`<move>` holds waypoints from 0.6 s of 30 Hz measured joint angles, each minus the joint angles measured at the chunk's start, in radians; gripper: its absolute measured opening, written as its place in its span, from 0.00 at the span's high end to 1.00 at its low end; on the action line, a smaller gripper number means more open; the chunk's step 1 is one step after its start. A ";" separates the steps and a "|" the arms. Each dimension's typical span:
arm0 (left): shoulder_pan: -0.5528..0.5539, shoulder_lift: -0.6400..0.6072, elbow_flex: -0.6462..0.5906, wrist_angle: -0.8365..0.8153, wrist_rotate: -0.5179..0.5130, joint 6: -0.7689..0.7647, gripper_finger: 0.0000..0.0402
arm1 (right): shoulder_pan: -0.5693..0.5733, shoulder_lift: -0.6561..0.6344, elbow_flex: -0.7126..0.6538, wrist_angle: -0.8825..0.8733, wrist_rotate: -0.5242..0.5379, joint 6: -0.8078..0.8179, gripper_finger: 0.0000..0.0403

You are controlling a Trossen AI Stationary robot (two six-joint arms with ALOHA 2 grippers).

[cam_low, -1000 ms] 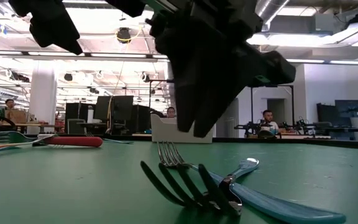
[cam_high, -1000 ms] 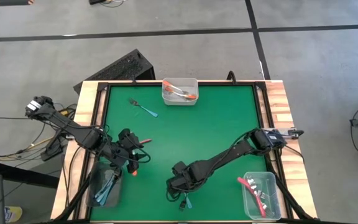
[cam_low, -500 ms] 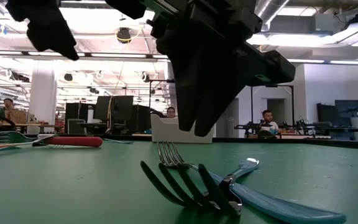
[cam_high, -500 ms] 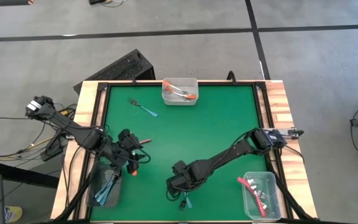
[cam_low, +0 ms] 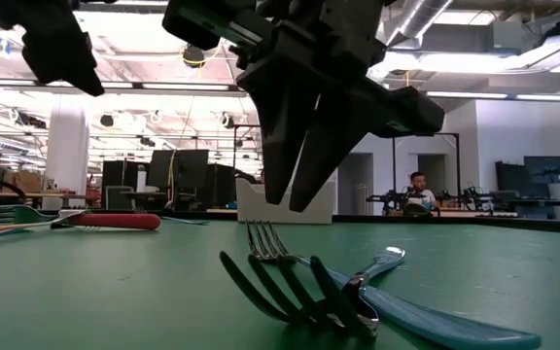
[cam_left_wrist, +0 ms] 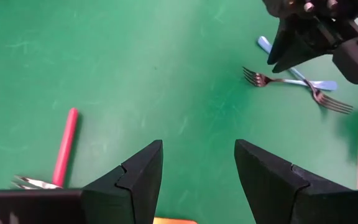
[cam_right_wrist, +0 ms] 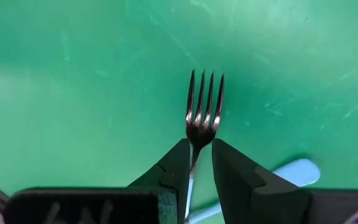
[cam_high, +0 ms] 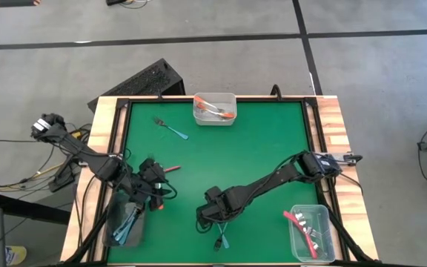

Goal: Sort silverware by color (type)
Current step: Put the blue fork into the black transparent bin

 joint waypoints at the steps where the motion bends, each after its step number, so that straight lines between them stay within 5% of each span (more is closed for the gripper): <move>1: -0.007 0.000 0.000 0.000 0.000 -0.005 0.53 | 0.002 0.000 0.000 0.001 -0.012 0.001 0.77; 9: -0.051 0.000 0.000 0.000 -0.059 -0.050 0.53 | 0.040 0.007 0.000 0.041 -0.029 -0.061 0.74; 18: -0.053 0.000 0.000 0.000 -0.072 -0.052 0.53 | 0.039 0.070 0.002 0.071 -0.055 -0.001 0.55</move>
